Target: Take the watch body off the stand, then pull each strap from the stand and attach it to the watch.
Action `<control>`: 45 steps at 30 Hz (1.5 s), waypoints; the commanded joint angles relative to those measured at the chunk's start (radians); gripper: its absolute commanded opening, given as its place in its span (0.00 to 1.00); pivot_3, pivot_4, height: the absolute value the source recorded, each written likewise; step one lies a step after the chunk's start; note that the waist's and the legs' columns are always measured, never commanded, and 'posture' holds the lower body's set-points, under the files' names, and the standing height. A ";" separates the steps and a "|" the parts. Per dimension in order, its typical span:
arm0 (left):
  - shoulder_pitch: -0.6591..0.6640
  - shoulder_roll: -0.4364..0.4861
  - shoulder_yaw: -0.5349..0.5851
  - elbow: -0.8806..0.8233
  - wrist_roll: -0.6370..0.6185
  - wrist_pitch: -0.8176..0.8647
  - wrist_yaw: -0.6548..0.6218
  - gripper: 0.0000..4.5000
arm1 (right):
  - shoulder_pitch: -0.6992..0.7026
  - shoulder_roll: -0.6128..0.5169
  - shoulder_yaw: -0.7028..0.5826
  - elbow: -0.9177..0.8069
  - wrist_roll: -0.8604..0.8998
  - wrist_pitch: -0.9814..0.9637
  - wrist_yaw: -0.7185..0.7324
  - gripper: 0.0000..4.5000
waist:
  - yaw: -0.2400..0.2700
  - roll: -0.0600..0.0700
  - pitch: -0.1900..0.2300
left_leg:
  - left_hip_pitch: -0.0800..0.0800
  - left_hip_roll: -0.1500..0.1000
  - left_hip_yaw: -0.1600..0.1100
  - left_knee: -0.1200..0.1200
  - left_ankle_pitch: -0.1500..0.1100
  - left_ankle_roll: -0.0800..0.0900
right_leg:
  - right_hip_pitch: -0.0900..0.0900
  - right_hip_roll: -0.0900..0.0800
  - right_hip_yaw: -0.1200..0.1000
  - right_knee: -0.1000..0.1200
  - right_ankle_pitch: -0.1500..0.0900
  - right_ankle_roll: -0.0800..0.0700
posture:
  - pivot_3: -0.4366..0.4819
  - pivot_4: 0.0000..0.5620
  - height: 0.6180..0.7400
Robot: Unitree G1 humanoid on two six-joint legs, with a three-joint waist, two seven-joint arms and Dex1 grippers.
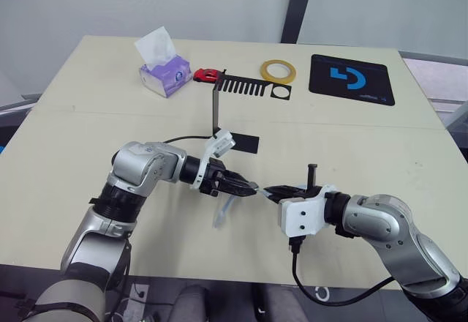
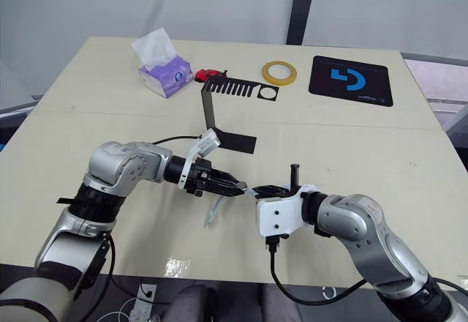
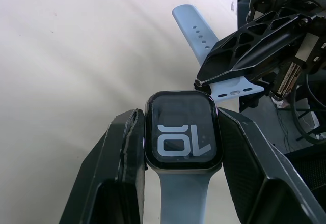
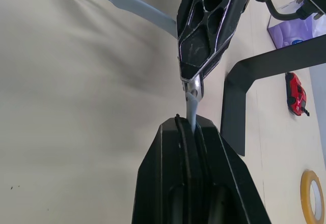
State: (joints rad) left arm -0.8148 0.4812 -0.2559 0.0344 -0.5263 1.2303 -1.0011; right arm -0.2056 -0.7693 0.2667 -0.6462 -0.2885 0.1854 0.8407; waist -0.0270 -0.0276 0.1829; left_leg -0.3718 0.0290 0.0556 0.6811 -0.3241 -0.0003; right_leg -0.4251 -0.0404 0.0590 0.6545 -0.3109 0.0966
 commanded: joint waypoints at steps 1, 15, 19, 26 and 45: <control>-0.003 -0.004 0.011 -0.022 -0.023 -0.011 -0.002 0.38 | -0.013 0.006 -0.030 -0.044 0.010 0.006 0.002 0.00 | 0.000 0.000 0.000 | 0.000 0.000 0.000 0.000 0.000 0.000 | 0.000 0.000 0.000 0.000 0.000 0.000 | 0.48 0.27 0.98; -0.004 -0.006 0.020 -0.042 -0.041 0.006 0.004 0.38 | -0.012 0.006 -0.022 -0.032 0.005 0.005 -0.003 0.00 | 0.000 0.000 0.000 | 0.000 0.000 0.000 0.000 0.000 0.000 | 0.000 0.000 0.000 0.000 0.000 0.000 | 0.48 0.27 0.98; 0.002 -0.005 0.022 -0.050 -0.050 0.011 0.010 0.38 | -0.012 0.009 -0.018 -0.030 0.001 0.005 -0.006 0.00 | 0.000 0.000 0.000 | 0.000 0.000 0.000 0.000 0.000 0.000 | 0.000 0.000 0.000 0.000 0.000 0.000 | 0.48 0.27 0.98; 0.003 -0.020 0.026 -0.053 -0.055 0.015 0.027 0.38 | -0.022 0.010 -0.019 -0.025 0.001 0.010 -0.004 0.00 | 0.000 0.000 0.000 | 0.000 0.000 0.000 0.000 0.000 0.000 | 0.000 0.000 0.000 0.000 0.000 0.000 | 0.48 0.27 0.98; 0.023 -0.104 0.095 -0.102 -0.088 0.090 0.151 0.38 | -0.068 0.040 0.019 -0.006 -0.063 0.062 0.012 0.00 | 0.000 0.000 0.000 | 0.000 0.000 0.000 0.000 0.000 -0.001 | 0.000 0.000 0.000 0.000 0.000 0.000 | 0.48 0.27 0.98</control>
State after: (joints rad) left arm -0.7894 0.3959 -0.1710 -0.0083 -0.5630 1.3173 -0.8396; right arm -0.2579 -0.7392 0.2742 -0.6283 -0.3495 0.2527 0.8499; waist -0.0274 -0.0276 0.1829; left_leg -0.3718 0.0291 0.0556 0.6810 -0.3238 -0.0011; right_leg -0.4253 -0.0406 0.0590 0.6546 -0.3109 0.0966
